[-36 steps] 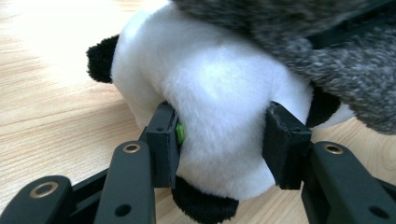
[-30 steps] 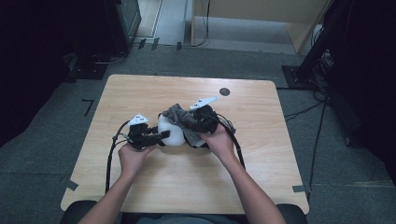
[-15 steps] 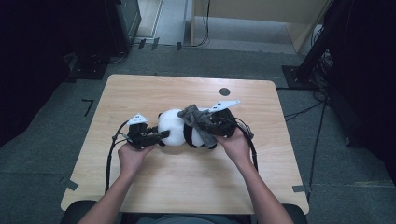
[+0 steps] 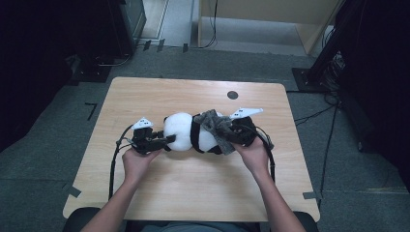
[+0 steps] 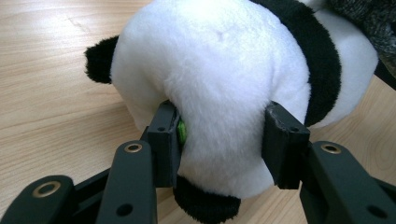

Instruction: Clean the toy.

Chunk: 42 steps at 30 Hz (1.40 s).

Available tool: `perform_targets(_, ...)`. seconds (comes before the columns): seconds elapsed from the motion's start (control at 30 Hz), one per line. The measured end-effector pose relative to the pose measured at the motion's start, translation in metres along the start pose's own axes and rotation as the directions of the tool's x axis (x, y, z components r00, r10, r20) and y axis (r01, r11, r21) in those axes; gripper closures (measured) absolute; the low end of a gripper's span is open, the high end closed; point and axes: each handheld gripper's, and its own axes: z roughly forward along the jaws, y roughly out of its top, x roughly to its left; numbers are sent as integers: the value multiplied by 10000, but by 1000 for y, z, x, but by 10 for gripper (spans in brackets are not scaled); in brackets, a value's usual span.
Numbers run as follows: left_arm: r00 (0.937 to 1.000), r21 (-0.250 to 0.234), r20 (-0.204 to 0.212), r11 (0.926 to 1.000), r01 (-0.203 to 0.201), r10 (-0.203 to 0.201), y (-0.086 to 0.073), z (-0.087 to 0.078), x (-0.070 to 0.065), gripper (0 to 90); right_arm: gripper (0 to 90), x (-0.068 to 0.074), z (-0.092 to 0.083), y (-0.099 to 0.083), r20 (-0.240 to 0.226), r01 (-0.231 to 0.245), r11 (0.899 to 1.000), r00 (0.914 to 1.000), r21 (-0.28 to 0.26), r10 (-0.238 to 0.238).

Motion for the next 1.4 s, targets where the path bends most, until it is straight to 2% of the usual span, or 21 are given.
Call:
perform_targets(0.03, 10000, 23, -9, 10000, 20, -20, 0, 0, 0, 535, 795, 2, -1, 1, -19, -55, 10000, 10000, -4, 55)
perform_targets(0.17, 10000, 50, -28, 10000, 82, -81, 0, -1, 1, 537, 798, 14, -5, 10, -15, 295, 9991, 9996, -302, -296)
perform_targets(0.3, 9999, 48, -56, 9999, 105, -105, 1, -1, -1, 537, 798, 30, 0, 20, -410, 600, 9972, 9972, -456, -618)
perform_targets(0.5, 9999, 63, -63, 9999, 115, -115, 2, -1, -1, 537, 797, 56, 26, 36, -1092, 990, 9935, 9885, -571, -1047)
perform_targets(0.57, 9999, 76, -71, 9999, 105, -104, 2, -1, -1, 537, 797, 68, 40, 42, -1365, 1151, 9920, 9832, -515, -1212)
perform_targets(0.73, 9999, 48, -100, 10000, 59, -58, 2, -1, -2, 537, 795, 86, 70, 46, -1425, 1532, 9871, 9771, -462, -1583)
perform_targets(0.83, 9999, 126, -137, 9999, 13, -11, 2, -1, -3, 538, 795, 87, 87, 43, -1405, 1602, 9870, 9769, -154, -1607)
perform_targets(0.93, 9999, 165, -132, 9999, 8, -6, 1, -1, -2, 541, 796, 84, 92, 36, -1580, 1413, 9895, 9769, -294, -1441)
perform_targets(1.03, 9997, 237, -204, 9997, -113, 118, 2, -1, -2, 543, 797, 81, 91, 30, -1632, 1431, 9893, 9757, -295, -1460)
perform_targets(1.2, 9998, 257, -170, 9996, -124, 128, 3, 0, 0, 550, 798, 78, 85, 21, -1356, 1921, 9813, 9726, 94, -1891)
perform_targets(1.4, 9999, 237, -107, 9997, -75, 77, 2, 0, 1, 554, 798, 67, 76, 5, -1538, 1767, 9841, 9730, 178, -1719)
